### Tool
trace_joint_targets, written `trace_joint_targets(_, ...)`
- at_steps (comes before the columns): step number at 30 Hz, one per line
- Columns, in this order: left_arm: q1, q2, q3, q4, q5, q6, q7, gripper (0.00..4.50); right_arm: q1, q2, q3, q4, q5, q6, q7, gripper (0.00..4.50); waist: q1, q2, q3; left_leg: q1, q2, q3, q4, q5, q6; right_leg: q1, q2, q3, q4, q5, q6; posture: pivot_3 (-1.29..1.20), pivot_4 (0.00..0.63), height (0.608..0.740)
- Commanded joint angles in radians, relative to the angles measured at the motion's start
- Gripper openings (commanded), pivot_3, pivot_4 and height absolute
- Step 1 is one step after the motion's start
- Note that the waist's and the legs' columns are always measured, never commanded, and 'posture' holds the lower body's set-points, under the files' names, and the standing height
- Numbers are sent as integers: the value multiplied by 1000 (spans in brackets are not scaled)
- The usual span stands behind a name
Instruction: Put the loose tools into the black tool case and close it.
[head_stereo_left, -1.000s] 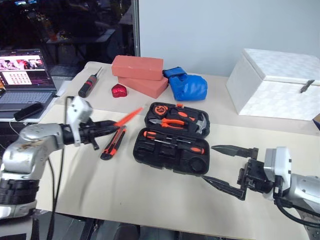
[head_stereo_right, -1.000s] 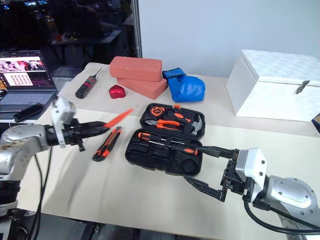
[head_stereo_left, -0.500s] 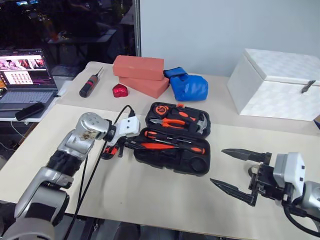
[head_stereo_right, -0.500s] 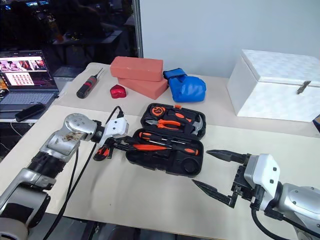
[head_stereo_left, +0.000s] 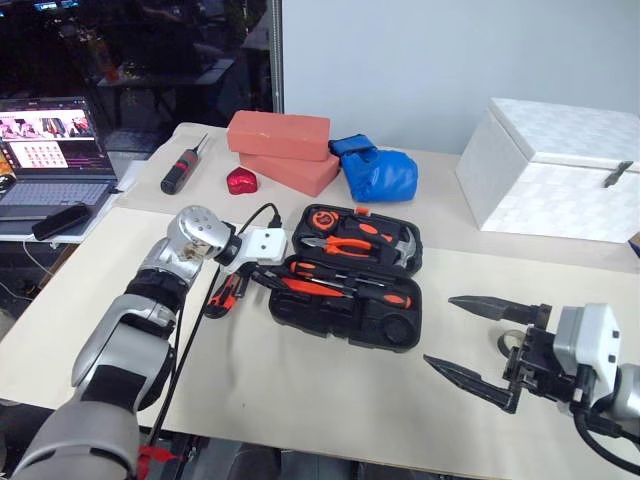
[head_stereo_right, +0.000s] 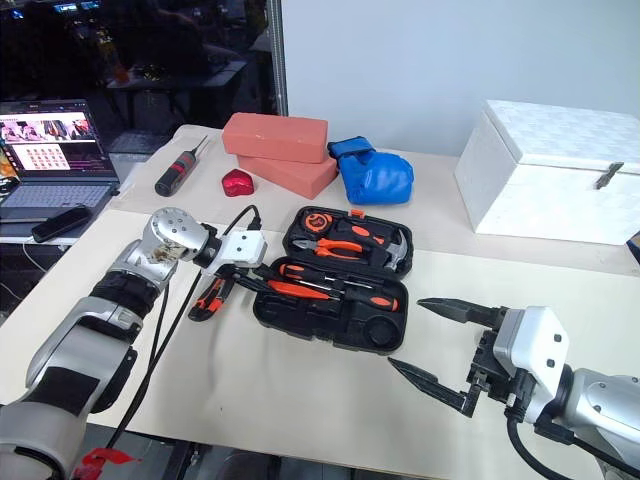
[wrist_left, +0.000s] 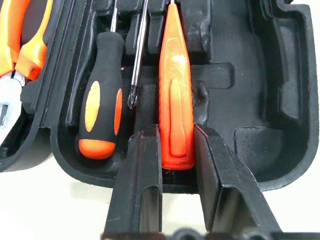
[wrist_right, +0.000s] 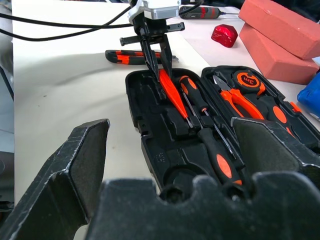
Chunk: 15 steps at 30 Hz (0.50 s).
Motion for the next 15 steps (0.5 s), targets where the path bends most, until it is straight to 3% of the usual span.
trace_joint_targets(1,-51,-37,-5,80,43,-74,-13,475,7,-13,-36,-38,33,10,-10,4500,1,0,0,0,0,0,0,0,0,0,0,0,0,0,0,0,150,740)
trace_joint_targets(7,-90,-82,6,162,73,-106,-2,475,26,-13,-55,-54,43,15,-20,4500,3,0,0,0,0,0,1,0,0,1,0,0,0,0,1,0,150,740)
trace_joint_targets(9,-105,-89,26,180,65,-101,9,1442,34,-13,-60,-60,47,19,-25,4500,5,0,0,0,-1,-1,1,0,0,1,0,0,0,1,1,0,150,740)
trace_joint_targets(13,-120,-64,85,161,13,-49,-67,2912,42,-9,-64,-65,49,21,-29,4500,1,0,0,-1,0,-1,1,0,0,1,0,0,0,1,2,0,150,740)
trace_joint_targets(15,-120,-50,141,110,-56,59,-113,2912,43,-8,-58,-65,46,20,-32,4500,-1,0,0,-1,0,-1,1,0,0,0,0,0,0,1,2,0,150,740)
